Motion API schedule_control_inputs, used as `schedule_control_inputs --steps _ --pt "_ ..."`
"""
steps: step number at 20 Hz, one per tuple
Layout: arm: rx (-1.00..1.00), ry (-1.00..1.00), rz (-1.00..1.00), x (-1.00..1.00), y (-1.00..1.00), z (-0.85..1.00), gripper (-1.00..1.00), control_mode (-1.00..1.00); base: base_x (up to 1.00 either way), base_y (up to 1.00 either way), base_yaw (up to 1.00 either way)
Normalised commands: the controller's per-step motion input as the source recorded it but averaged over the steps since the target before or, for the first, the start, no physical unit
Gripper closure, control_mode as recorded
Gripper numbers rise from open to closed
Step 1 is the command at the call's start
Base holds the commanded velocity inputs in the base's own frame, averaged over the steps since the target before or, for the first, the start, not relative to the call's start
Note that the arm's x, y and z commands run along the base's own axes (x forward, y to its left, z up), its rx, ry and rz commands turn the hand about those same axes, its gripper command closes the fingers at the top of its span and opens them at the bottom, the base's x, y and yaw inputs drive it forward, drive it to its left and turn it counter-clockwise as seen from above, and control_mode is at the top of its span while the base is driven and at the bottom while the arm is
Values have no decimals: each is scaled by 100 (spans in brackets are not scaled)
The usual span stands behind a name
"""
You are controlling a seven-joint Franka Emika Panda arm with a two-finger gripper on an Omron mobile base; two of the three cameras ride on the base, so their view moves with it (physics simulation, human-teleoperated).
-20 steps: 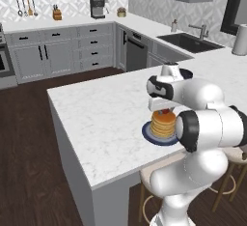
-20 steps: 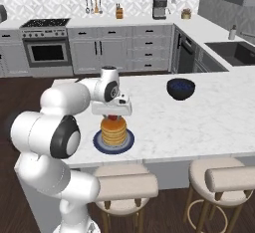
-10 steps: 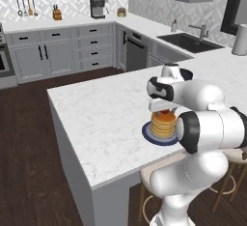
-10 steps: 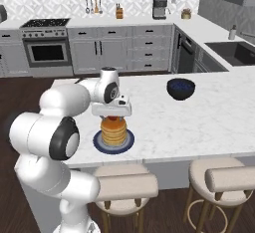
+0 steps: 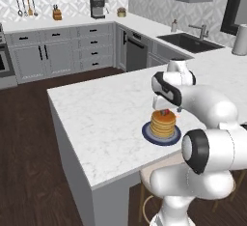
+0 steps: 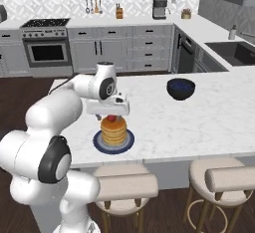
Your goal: Take the strawberry from the fridge and place it on top of the pancake, located on the dining counter.
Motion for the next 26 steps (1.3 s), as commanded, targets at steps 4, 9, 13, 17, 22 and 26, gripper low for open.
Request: schedule_control_inputs --steps 4,9,13,17,22,26 --pt "0 -1 -2 -55 0 50 -100 -100 0 0 0" --pt "0 -2 -4 -54 0 49 -100 -100 0 0 0" --pt "0 -3 -5 -59 0 45 -100 -100 0 0 0" --pt "0 -5 -6 -69 0 33 -100 -100 0 0 0" --pt "0 -7 -4 -79 0 25 -100 -100 0 0 0" --pt "1 -7 -6 -72 0 40 -100 -100 0 0 0"
